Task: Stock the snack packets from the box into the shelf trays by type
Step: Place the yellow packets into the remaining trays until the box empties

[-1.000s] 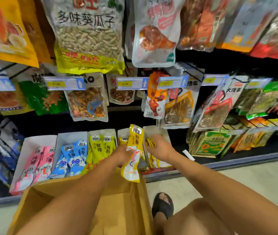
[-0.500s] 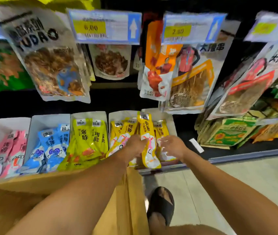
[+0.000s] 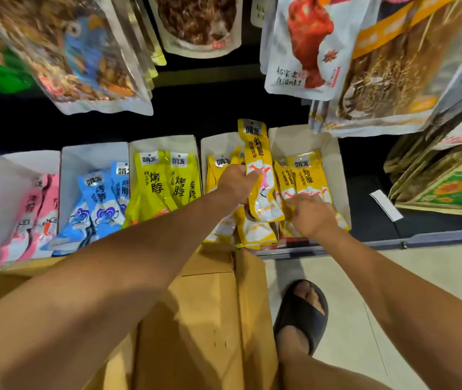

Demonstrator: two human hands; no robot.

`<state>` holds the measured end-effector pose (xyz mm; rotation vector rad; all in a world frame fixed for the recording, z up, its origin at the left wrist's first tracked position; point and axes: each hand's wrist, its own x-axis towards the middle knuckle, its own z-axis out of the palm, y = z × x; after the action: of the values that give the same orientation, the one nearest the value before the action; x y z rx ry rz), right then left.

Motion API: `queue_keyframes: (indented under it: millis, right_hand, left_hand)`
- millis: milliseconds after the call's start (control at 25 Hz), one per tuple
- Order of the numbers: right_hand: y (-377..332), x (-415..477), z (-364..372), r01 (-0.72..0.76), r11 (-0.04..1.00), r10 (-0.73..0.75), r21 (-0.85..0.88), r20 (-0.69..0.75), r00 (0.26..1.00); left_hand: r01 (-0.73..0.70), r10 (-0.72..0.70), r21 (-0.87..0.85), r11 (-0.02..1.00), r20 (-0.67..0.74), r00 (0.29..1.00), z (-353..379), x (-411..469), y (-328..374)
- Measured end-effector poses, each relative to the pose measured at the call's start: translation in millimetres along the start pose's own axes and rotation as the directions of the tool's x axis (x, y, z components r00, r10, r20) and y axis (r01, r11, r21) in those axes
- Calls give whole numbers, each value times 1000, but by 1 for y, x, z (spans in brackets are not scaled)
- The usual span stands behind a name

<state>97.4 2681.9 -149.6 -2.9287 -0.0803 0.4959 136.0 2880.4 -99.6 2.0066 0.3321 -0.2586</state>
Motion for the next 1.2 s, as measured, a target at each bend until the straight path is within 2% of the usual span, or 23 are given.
queue_keyframes:
  millis: [120, 200, 240, 360, 440, 520, 600, 680, 720, 840, 960, 1120, 1200]
  right_hand:
    - [0, -5, 5, 76, 994, -70, 83, -73, 995]
    - [3, -6, 9, 20, 989, -7, 147, -94, 996]
    - [5, -5, 10, -59, 993, 67, 99, -83, 994]
    - [13, -6, 3, -214, 937, 212, -276, -36, 977]
    - [15, -4, -2, -278, 905, 250, -322, -125, 960]
    - [14, 2, 1, -249, 941, 214, -228, -166, 963]
    - [7, 10, 9, -223, 970, 216, -96, -71, 974]
    - [6, 13, 19, -264, 964, 266, -28, 72, 961]
    - [7, 15, 21, -274, 962, 271, 18, 93, 958]
    - [9, 17, 26, -234, 933, 233, 275, 39, 972]
    - [-1, 17, 25, -163, 850, 198, 500, -17, 980]
    - [0, 22, 30, -127, 856, 218, 501, -127, 968]
    - [3, 21, 30, -119, 833, 207, 541, -105, 973]
  left_hand:
    - [-5, 4, -25, 1000, -21, 1000, 1, -3, -2]
    - [-21, 21, -33, 999, -16, 1000, -2, -5, -6]
    - [-33, 33, -37, 999, -5, 999, -4, -5, -8]
    - [-57, 59, -61, 997, 27, 998, -11, -9, -11]
    - [-63, 66, -71, 996, 45, 997, -14, -13, -10]
    - [-63, 64, -49, 997, 20, 998, -16, -15, -11]
    - [-66, 66, -52, 997, 14, 998, -19, -17, -12]
    - [-55, 57, -72, 996, 27, 998, -22, -19, -11]
    - [-45, 48, -76, 996, 31, 998, -24, -20, -11]
    - [-16, 21, -102, 995, 55, 998, -28, -19, -13]
    - [-8, 17, -120, 993, 71, 997, -27, -18, -16]
    - [-19, 25, -77, 997, 82, 996, -26, -20, -15]
    - [16, -6, -104, 994, 96, 995, -25, -25, -9]
